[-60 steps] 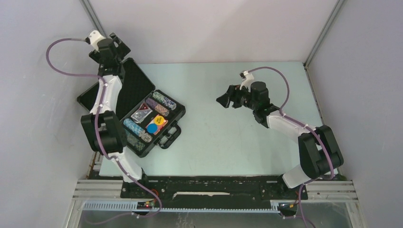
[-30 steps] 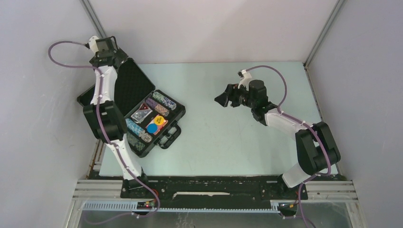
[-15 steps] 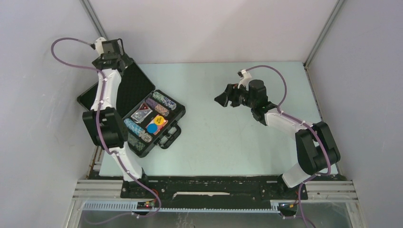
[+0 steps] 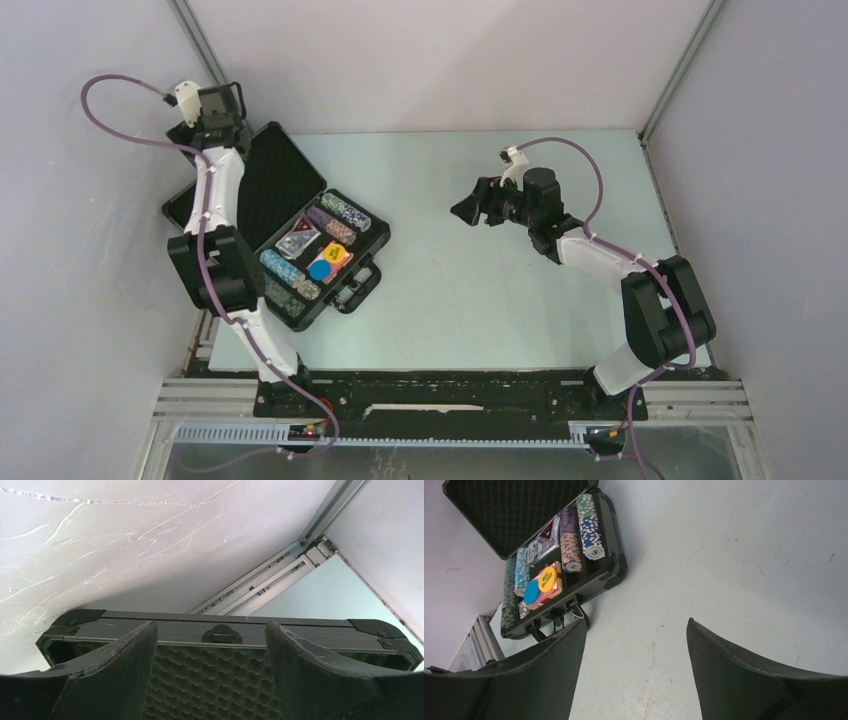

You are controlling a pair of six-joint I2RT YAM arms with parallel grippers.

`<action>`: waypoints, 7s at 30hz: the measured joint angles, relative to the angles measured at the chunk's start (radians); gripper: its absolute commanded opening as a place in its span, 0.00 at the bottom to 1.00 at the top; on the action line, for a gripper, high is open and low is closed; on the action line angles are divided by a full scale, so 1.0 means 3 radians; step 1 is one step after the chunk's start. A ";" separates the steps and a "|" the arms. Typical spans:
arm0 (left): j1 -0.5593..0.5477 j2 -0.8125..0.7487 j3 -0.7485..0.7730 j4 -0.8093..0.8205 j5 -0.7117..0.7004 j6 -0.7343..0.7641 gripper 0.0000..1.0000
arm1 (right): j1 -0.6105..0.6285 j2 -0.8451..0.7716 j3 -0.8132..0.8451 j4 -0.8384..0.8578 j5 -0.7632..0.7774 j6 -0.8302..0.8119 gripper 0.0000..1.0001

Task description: Pack up texas hold em set

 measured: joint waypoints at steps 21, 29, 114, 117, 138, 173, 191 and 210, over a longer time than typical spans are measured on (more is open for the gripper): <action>0.0090 0.0516 0.0584 -0.0558 0.0299 -0.0341 0.47 | -0.0029 0.0020 0.0000 0.0003 -0.0046 0.0051 0.82; 0.0100 0.0225 0.0187 -0.0346 0.0292 -0.0456 0.23 | -0.0032 0.0033 0.0000 0.0004 -0.0072 0.0074 0.82; -0.0627 -0.2890 -0.3778 0.0777 0.3473 -0.1483 0.90 | 0.0946 0.0519 0.0332 -0.0261 0.0023 0.0576 0.78; -0.0315 -0.2833 -0.3783 0.0776 0.3388 -0.1565 0.90 | 0.1129 0.0571 0.0254 0.0043 -0.0108 0.0886 0.76; 0.0341 -0.3095 -0.4489 0.1492 0.3471 -0.1681 0.86 | 0.1456 0.1765 0.0237 0.1555 -0.0150 0.2557 0.55; 0.0581 -0.2996 -0.4613 0.1762 0.3763 -0.1654 0.79 | 0.1663 0.2215 0.0612 0.1699 -0.0183 0.2663 0.32; 0.0603 -0.3112 -0.4621 0.1626 0.3665 -0.1645 0.76 | 0.1657 0.2252 0.1109 0.1514 -0.0205 0.2613 0.34; 0.0612 -0.3113 -0.4621 0.1601 0.3653 -0.1623 0.76 | 0.1647 0.2313 0.1484 0.1012 -0.0284 0.2354 0.44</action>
